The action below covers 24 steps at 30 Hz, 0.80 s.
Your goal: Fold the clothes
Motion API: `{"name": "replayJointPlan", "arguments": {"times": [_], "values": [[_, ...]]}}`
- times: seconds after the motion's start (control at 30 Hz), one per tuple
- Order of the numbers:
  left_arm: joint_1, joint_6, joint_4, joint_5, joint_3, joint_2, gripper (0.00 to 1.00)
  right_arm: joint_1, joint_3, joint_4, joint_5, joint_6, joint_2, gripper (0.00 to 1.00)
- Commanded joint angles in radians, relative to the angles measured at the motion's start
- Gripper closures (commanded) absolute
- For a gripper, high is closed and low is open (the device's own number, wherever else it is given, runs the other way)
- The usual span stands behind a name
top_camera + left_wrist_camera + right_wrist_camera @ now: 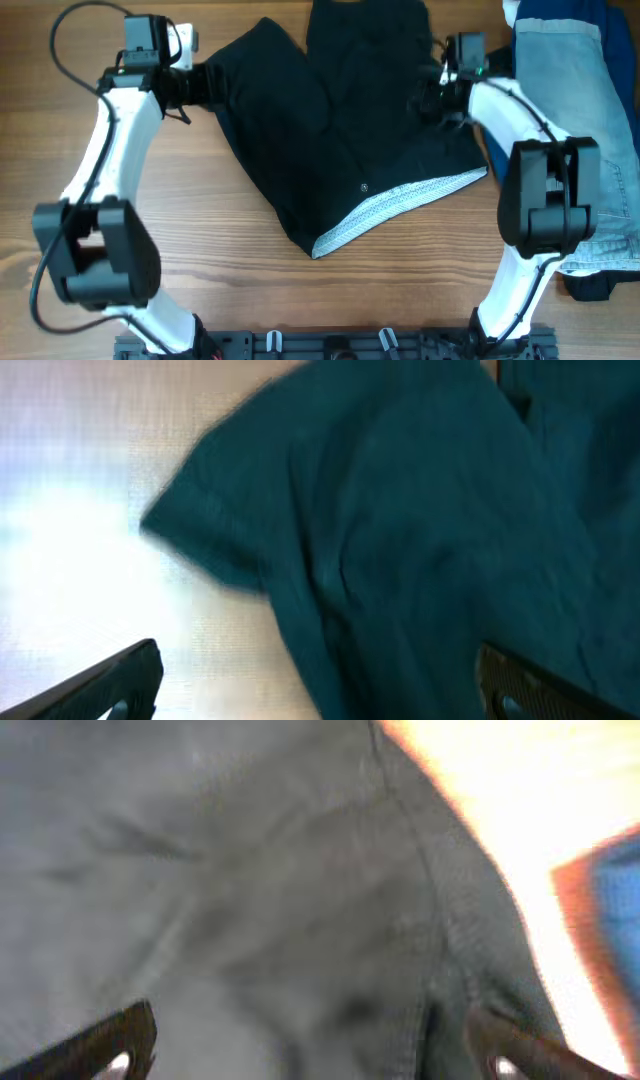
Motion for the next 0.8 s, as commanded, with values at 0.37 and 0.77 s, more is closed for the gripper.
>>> {"name": "replayJointPlan", "arguments": {"times": [0.37, 0.77], "values": [[0.0, -0.156, 0.209, -0.168, -0.002, 0.357, 0.46, 0.019, 0.293, -0.438, -0.134, -0.06, -0.309, 0.04], [0.281, -0.412, -0.457, -0.293, -0.001, 0.38, 0.96, 0.135, 0.291, -0.557, -0.156, -0.04, -0.275, 0.06]]}}
